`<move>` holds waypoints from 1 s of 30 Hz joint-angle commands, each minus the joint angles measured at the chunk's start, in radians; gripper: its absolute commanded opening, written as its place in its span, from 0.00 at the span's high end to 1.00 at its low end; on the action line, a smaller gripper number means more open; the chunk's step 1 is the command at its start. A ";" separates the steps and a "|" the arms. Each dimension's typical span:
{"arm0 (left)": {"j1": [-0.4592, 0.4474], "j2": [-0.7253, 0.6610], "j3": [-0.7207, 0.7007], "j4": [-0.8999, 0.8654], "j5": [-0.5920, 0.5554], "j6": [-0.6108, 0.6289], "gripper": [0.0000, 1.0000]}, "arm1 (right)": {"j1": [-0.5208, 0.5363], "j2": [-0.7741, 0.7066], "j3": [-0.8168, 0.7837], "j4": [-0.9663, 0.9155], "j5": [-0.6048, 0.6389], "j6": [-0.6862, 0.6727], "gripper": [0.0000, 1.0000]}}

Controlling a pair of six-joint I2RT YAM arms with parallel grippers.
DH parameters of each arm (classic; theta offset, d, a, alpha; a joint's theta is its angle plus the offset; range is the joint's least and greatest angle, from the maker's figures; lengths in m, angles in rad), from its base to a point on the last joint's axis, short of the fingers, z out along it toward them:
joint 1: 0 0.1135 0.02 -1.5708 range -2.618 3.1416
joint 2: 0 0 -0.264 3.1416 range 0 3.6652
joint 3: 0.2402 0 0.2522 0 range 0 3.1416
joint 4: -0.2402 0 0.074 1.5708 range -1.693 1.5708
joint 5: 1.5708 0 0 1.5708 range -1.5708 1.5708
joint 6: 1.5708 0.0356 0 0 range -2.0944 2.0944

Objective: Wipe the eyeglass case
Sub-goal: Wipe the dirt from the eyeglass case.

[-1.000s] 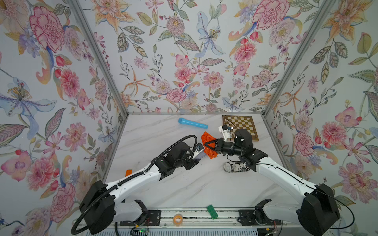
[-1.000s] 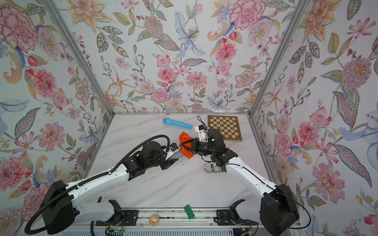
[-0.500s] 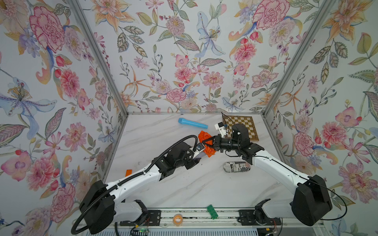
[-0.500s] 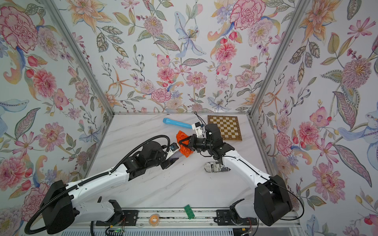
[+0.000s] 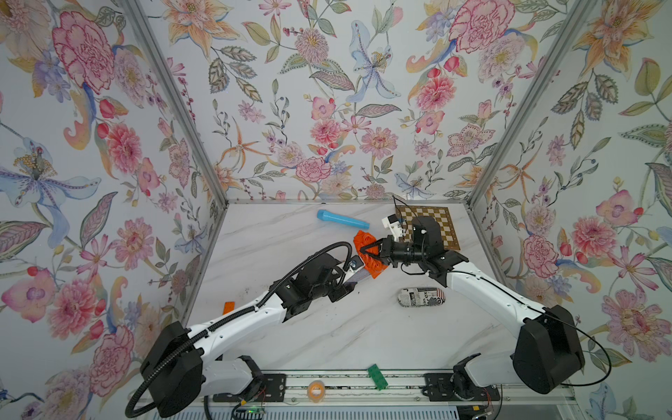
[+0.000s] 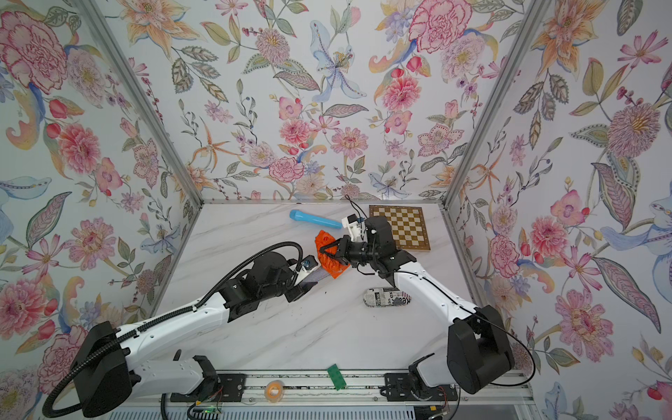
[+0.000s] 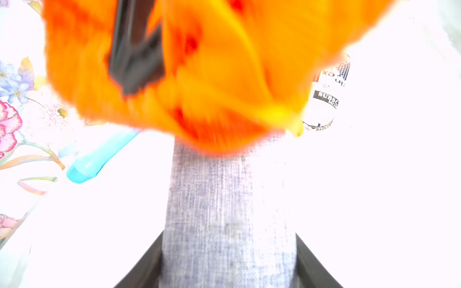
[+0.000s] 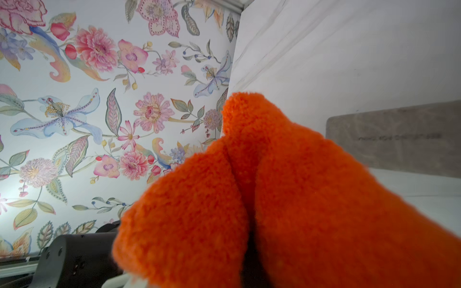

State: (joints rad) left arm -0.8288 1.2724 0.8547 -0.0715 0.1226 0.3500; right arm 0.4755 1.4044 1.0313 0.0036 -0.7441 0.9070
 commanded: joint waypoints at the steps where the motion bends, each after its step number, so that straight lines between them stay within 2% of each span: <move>1: -0.012 -0.051 0.019 0.139 0.032 -0.004 0.57 | 0.085 0.032 0.015 -0.061 0.051 -0.025 1.00; 4: -0.011 -0.056 0.025 0.130 0.033 -0.004 0.57 | 0.196 0.096 0.008 0.071 0.037 0.057 1.00; 7: -0.011 -0.069 0.027 0.110 0.029 0.005 0.58 | 0.177 0.107 -0.047 0.184 0.008 0.128 1.00; 10: -0.012 -0.085 0.027 0.085 0.031 0.016 0.57 | 0.087 0.059 -0.019 -0.030 0.058 -0.008 1.00; 13: -0.011 -0.099 0.026 0.057 0.031 0.024 0.57 | 0.004 0.008 0.108 -0.332 0.143 -0.203 1.00; 19: -0.017 -0.122 0.019 0.029 -0.006 0.065 0.57 | -0.127 -0.087 0.245 -0.497 0.171 -0.278 1.00; 22: -0.051 -0.103 0.037 -0.015 -0.107 0.192 0.57 | -0.138 -0.081 0.349 -0.566 0.173 -0.293 1.00; 25: -0.121 -0.058 0.044 -0.017 -0.312 0.379 0.58 | -0.115 -0.036 0.488 -0.639 0.176 -0.313 1.00; 30: -0.198 -0.043 -0.051 0.217 -0.523 0.643 0.57 | -0.017 0.077 0.725 -0.767 0.196 -0.357 1.00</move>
State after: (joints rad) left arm -0.9985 1.2301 0.8394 -0.0162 -0.2096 0.7757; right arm 0.4107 1.4311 1.6817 -0.6460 -0.5602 0.6052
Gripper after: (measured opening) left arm 0.619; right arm 0.089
